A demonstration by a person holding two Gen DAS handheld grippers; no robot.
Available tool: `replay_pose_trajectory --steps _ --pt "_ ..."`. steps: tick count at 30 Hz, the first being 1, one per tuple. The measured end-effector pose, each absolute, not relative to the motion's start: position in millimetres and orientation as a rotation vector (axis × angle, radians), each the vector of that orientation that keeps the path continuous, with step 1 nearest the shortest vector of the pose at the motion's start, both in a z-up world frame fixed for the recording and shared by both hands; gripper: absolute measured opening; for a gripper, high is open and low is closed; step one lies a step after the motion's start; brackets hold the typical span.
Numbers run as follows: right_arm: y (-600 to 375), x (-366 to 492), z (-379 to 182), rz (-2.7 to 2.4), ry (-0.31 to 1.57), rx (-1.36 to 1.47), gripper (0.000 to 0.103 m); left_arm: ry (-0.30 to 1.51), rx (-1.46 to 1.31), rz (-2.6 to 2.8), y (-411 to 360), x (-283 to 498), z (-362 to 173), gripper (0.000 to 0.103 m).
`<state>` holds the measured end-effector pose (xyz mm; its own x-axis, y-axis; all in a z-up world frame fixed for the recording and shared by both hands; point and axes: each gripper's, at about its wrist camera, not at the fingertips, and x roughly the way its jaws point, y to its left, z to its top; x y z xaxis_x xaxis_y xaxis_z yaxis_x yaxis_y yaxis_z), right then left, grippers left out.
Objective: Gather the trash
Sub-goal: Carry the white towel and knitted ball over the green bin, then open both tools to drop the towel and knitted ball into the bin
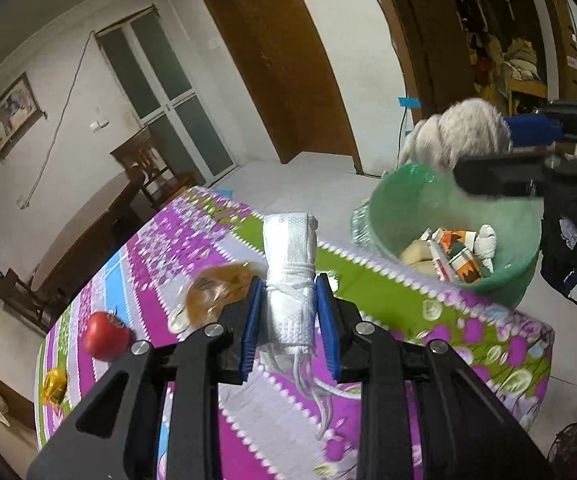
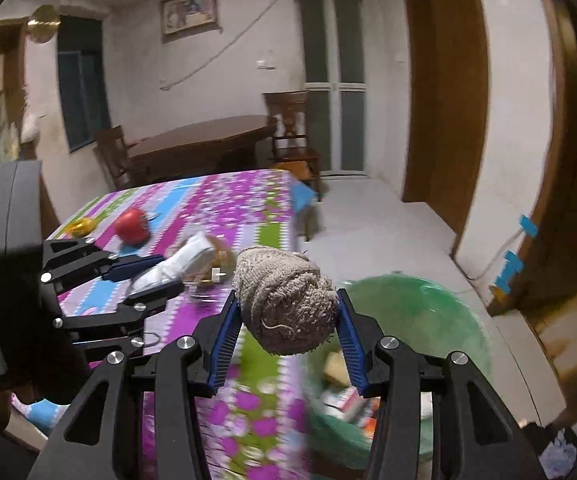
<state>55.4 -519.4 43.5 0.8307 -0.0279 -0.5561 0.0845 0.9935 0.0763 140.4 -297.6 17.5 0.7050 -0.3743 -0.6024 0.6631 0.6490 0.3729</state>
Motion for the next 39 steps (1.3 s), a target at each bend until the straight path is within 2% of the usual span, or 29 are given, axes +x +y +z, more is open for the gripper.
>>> replay_pose_trajectory --steps 17,32,33,35,36,39 --pt "-647.9 28.5 26.1 -0.292 0.686 0.158 0.048 0.582 0.650 -0.721 -387.3 147.9 1.4 0.026" --pt "-660.3 77.7 -6.9 -0.305 0.789 0.178 0.048 0.701 0.640 -0.828 -437.2 164.3 -22.4 0.028" --pt "-660.3 80.3 -9.8 -0.307 0.797 0.175 0.049 0.712 0.641 -0.831 -439.3 166.6 -24.8 0.030" --pt "-661.5 86.7 -16.2 -0.321 0.807 0.159 0.053 0.728 0.644 -0.835 -441.4 171.1 -29.0 0.050" --pt "-662.7 89.1 -19.6 -0.325 0.813 0.159 0.056 0.722 0.641 -0.825 -441.1 172.5 -30.3 0.064" --pt "-666.6 89.8 -24.7 -0.323 0.806 0.179 0.056 0.708 0.631 -0.820 -435.1 172.4 -29.1 0.065"
